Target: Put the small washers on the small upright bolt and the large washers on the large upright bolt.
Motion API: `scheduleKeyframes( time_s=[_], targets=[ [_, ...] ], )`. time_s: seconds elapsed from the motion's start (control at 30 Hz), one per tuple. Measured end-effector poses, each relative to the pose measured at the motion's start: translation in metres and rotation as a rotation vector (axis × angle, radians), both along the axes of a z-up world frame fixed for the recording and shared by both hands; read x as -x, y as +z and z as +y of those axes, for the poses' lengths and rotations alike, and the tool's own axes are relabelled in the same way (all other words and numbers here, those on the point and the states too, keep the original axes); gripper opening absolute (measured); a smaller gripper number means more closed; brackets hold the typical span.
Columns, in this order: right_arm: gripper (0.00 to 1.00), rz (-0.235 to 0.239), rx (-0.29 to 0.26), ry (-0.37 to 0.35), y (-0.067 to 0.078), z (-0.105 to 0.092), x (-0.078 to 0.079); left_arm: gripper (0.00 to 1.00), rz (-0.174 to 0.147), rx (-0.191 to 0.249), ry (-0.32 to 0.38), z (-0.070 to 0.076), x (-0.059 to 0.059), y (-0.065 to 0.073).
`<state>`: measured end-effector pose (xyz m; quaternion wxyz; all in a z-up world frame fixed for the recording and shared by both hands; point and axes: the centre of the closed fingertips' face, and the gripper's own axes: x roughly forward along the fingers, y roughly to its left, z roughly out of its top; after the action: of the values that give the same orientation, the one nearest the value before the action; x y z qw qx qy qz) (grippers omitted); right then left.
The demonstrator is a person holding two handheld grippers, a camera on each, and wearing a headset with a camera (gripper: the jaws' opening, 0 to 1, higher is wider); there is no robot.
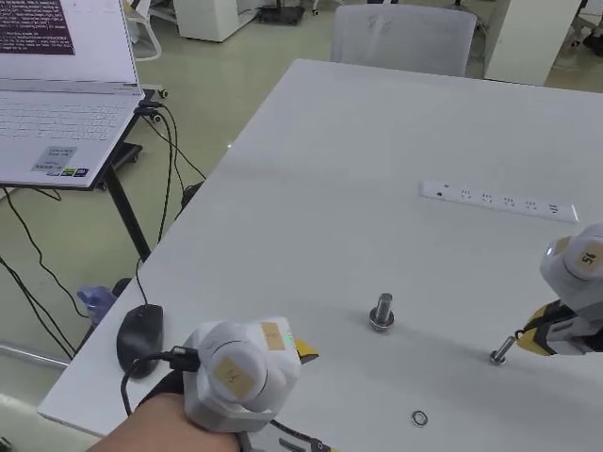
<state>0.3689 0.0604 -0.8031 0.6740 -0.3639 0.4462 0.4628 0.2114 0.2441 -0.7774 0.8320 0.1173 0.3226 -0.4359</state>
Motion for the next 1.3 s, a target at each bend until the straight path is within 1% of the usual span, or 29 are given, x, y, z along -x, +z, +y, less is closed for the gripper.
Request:
scheduleKeyframes(
  time_s=[0.3,0.5,0.83,1.03,1.07,1.13,1.3],
  targets=[
    [0.12,0.004,0.034,0.024,-0.007,0.002,0.0,0.77,0.001,0.0,0.003,0.001,-0.003,-0.001],
    [0.12,0.018,0.048,0.035,-0.013,0.003,0.0,0.78,0.002,0.0,0.001,0.001,-0.004,-0.002],
    [0.12,0.031,0.058,0.043,-0.024,0.003,-0.002,0.79,0.001,0.005,0.002,0.001,-0.007,-0.002],
    [0.12,0.039,0.067,0.052,-0.034,0.003,-0.003,0.79,0.006,0.002,0.005,0.004,-0.006,-0.004],
    [0.12,0.044,0.07,0.051,-0.037,0.002,-0.003,0.79,0.008,0.001,0.007,0.004,-0.006,-0.005],
    [0.12,0.038,0.083,0.074,-0.043,0.002,-0.003,0.78,0.014,-0.002,0.009,0.005,-0.005,-0.006],
    [0.12,0.046,0.089,0.077,-0.055,0.002,-0.005,0.77,0.011,0.0,0.012,0.007,-0.003,-0.006]
  ],
)
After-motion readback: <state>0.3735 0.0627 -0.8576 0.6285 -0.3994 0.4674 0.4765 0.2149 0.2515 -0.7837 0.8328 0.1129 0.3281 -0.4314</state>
